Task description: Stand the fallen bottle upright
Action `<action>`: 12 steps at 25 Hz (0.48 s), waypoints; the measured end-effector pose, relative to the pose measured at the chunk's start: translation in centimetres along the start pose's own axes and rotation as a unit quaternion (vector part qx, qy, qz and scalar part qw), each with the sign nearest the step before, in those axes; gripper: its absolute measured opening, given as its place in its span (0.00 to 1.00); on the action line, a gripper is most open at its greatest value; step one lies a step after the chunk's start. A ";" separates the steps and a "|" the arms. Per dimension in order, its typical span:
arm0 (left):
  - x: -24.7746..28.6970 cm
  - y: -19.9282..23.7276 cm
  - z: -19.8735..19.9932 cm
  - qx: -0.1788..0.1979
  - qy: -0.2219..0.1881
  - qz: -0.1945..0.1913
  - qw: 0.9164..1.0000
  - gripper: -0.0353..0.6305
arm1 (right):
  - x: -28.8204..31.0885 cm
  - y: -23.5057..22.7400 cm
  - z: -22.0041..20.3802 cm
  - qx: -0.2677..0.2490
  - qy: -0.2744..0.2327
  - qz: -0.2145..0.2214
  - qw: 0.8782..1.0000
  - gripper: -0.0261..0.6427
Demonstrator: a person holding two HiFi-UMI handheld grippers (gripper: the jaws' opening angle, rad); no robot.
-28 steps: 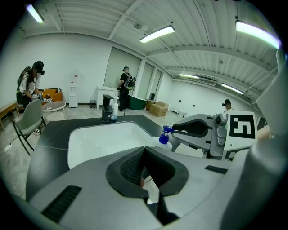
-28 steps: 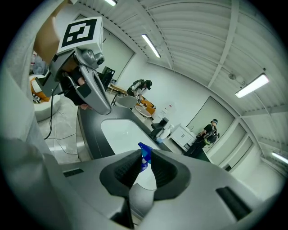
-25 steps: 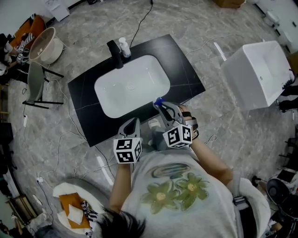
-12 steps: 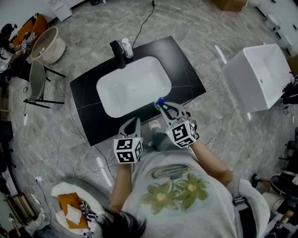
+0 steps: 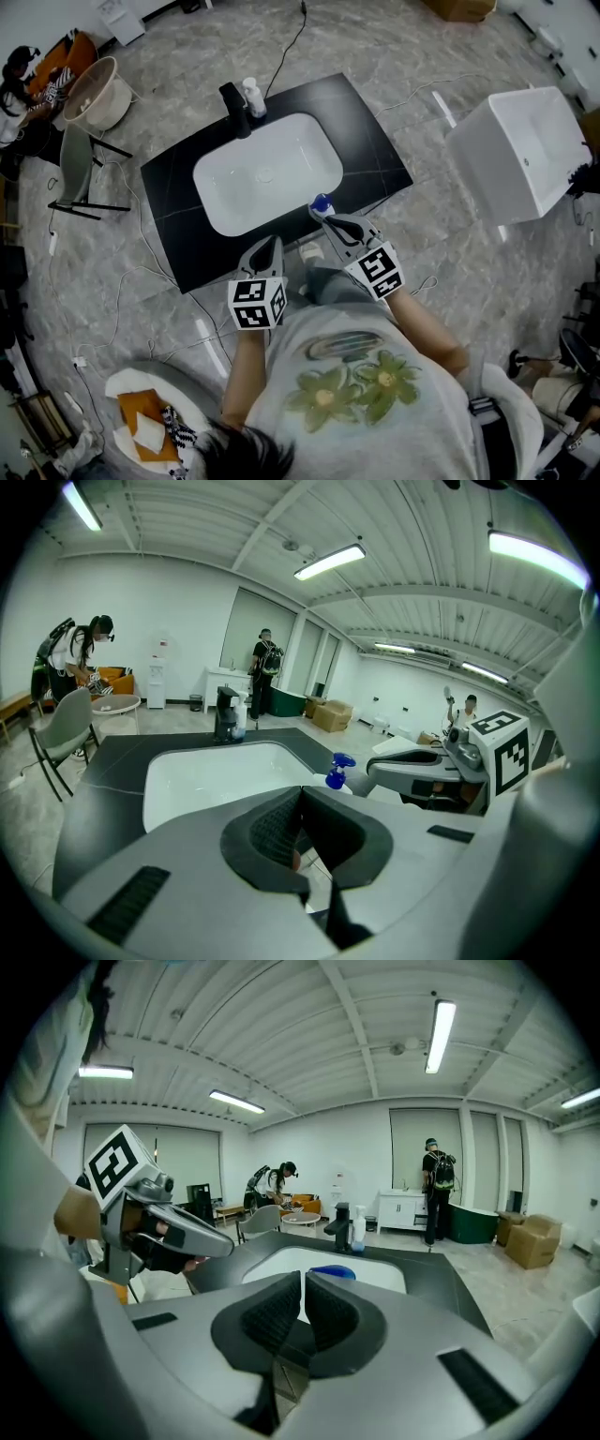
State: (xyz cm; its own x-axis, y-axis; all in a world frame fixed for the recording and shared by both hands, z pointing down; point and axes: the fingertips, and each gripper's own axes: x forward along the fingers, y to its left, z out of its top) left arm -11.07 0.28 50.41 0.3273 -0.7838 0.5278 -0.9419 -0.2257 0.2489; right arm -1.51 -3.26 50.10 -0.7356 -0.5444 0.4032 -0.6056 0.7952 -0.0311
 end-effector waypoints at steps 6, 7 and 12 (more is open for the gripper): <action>-0.4 -0.7 -0.1 0.000 -0.001 -0.004 1.000 0.08 | -0.7 1.1 -0.4 0.012 0.000 0.017 1.000 0.10; -0.5 -0.9 -0.2 0.000 -0.001 -0.004 1.000 0.08 | -0.8 1.2 -0.4 0.013 0.001 0.017 1.000 0.10; -0.5 -1.6 -0.7 0.000 0.001 -0.008 1.000 0.08 | -1.3 1.3 -0.6 0.019 -0.002 0.016 1.000 0.10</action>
State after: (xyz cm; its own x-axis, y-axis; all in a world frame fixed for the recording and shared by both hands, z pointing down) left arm -9.66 1.45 50.35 0.3432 -0.7790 0.5248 -0.9362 -0.2388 0.2578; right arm -1.18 -1.37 50.06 -0.7557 -0.5205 0.3975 -0.5933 0.8011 -0.0789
